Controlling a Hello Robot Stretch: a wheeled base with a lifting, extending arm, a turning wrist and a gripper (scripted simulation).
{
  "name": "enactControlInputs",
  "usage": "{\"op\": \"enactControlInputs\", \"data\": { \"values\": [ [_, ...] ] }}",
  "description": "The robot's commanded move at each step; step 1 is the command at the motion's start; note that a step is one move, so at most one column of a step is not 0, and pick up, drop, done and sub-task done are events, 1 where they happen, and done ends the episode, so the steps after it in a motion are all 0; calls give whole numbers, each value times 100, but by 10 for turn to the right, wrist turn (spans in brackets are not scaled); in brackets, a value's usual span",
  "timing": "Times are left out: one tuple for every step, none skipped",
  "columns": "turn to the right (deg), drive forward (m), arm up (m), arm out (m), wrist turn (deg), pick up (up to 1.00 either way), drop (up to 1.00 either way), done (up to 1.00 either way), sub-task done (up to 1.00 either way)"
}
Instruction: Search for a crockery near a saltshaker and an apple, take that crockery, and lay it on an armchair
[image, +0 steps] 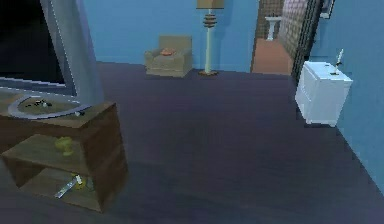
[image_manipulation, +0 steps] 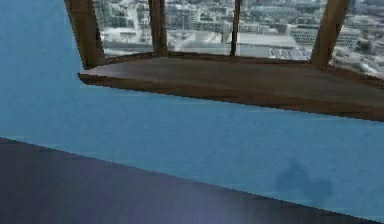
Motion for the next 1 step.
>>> {"op": "enactControlInputs", "data": {
  "values": [
    [0, 100, 0, 0, 0, 0, 0, 0, 0]
  ]
}}
